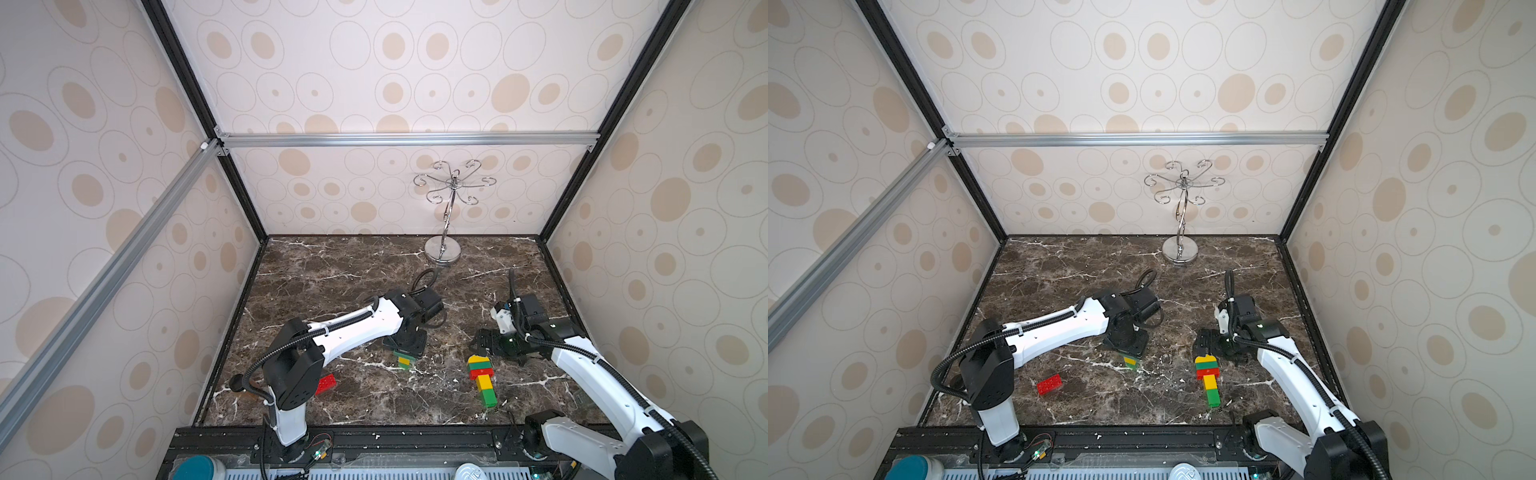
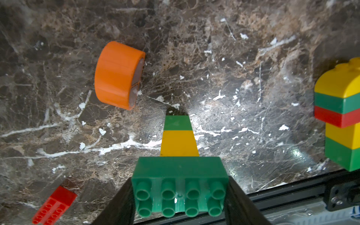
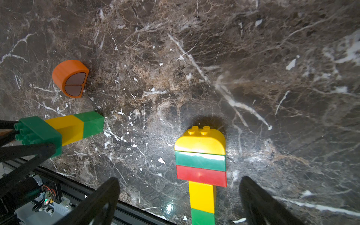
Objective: Assemble an ice cream with lego
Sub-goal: Assemble the lego brick with the lego brick.
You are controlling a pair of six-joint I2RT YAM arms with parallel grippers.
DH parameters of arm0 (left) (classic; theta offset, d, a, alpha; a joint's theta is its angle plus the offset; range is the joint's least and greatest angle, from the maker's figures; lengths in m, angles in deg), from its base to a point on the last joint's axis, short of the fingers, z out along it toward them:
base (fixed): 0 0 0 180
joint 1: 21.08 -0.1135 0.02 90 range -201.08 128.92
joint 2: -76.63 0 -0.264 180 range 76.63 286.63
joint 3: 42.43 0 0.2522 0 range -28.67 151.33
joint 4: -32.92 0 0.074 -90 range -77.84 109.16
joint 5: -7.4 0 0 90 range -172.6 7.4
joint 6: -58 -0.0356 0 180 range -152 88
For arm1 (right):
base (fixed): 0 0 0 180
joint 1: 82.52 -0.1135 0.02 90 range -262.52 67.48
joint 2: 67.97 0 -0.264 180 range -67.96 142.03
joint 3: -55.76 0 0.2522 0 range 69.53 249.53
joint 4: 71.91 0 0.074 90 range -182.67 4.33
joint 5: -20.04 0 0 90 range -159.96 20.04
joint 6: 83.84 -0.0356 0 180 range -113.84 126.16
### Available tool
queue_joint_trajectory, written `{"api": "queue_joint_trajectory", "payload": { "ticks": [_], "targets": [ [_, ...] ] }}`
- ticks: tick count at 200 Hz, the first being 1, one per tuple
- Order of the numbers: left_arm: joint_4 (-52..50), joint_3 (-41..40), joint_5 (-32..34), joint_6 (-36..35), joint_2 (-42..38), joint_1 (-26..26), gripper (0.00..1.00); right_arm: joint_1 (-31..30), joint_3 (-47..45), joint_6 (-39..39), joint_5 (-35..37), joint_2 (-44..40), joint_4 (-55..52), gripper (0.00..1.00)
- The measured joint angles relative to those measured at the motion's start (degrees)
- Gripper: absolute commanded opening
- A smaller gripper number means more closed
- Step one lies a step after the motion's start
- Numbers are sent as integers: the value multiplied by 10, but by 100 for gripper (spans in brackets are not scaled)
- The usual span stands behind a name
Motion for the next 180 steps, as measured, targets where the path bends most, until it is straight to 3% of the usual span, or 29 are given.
{"api": "queue_joint_trajectory", "payload": {
  "ticks": [74, 180],
  "targets": [
    [-22, 27, 2, 51, 16, 2, 54, 2, 0, 0, -2, -20, 0, 98],
    [-6, 14, 17, 74, 7, 10, 70, 2, 0, 0, -2, -39, 1, 99]
  ]
}}
